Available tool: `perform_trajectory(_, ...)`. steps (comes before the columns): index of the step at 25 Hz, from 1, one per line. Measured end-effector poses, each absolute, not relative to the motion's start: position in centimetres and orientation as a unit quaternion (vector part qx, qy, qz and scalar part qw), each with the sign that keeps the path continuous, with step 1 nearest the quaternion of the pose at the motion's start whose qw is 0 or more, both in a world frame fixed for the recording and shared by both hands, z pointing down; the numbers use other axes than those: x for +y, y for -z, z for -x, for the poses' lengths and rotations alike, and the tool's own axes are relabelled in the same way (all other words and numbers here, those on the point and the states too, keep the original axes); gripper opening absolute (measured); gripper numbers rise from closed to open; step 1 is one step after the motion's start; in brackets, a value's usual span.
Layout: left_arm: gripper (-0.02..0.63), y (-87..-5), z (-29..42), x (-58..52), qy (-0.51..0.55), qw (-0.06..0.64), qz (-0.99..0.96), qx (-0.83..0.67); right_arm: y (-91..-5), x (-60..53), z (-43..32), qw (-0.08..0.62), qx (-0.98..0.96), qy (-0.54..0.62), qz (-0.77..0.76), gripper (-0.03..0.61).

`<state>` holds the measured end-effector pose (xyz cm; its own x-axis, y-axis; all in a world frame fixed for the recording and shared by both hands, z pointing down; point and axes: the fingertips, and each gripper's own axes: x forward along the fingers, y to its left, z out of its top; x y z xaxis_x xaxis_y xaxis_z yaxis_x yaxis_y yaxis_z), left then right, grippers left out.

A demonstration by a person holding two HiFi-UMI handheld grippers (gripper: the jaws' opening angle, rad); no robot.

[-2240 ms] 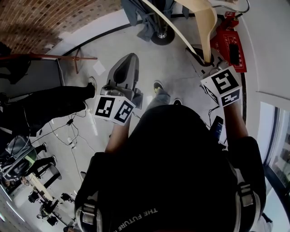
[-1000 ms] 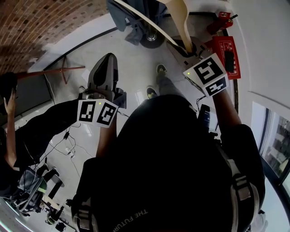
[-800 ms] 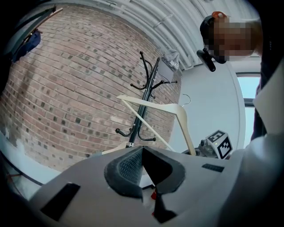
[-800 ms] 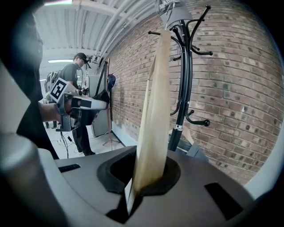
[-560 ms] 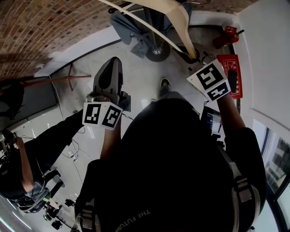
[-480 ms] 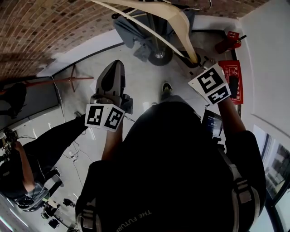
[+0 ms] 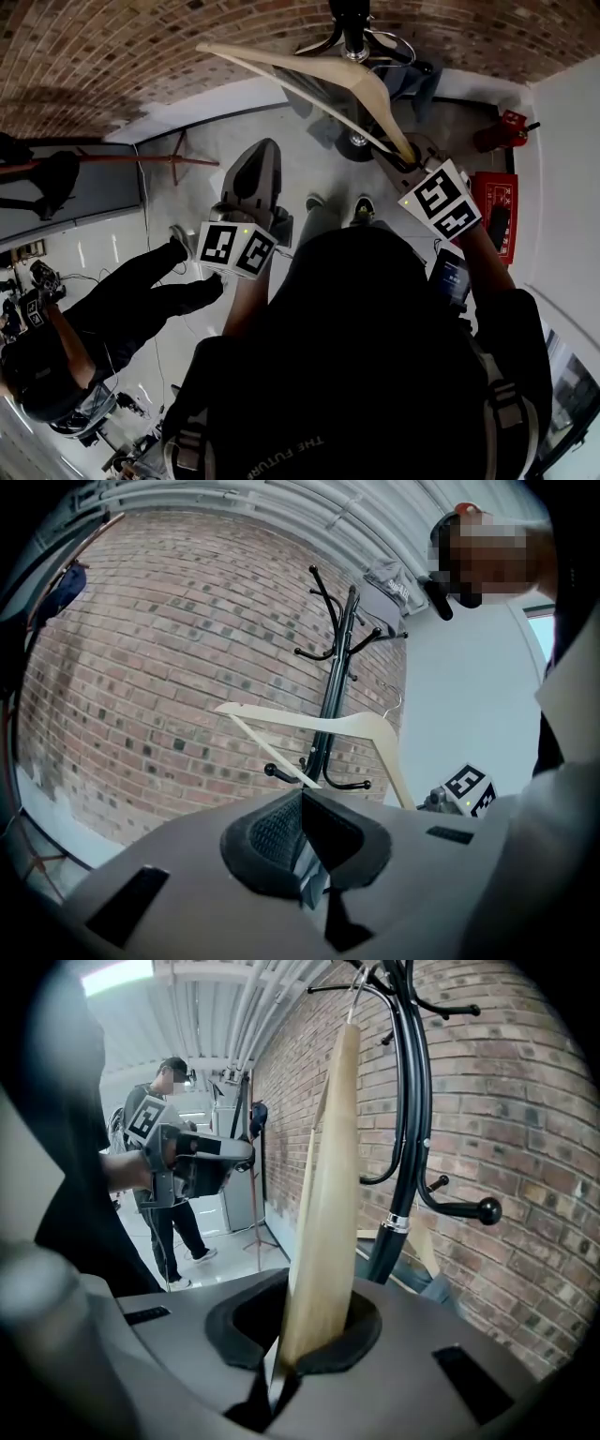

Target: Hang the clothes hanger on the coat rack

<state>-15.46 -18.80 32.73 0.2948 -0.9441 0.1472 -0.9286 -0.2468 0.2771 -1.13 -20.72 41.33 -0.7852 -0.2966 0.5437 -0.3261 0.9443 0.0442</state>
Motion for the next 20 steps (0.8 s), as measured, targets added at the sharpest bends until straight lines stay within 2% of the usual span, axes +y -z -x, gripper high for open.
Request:
perform_trajectory(8,0.014,-33.0,17.2,-20.3,0.027,0.158,-0.79,-0.592,-43.7,-20.2,3.9,0.317,-0.941,-0.034,-0.115,0.029)
perform_trajectory(20,0.014,-33.8,17.6,-20.5,0.035,0.164,-0.786,-0.595,-51.1,-22.6,1.8,0.404,-0.906,-0.066,-0.106,0.029)
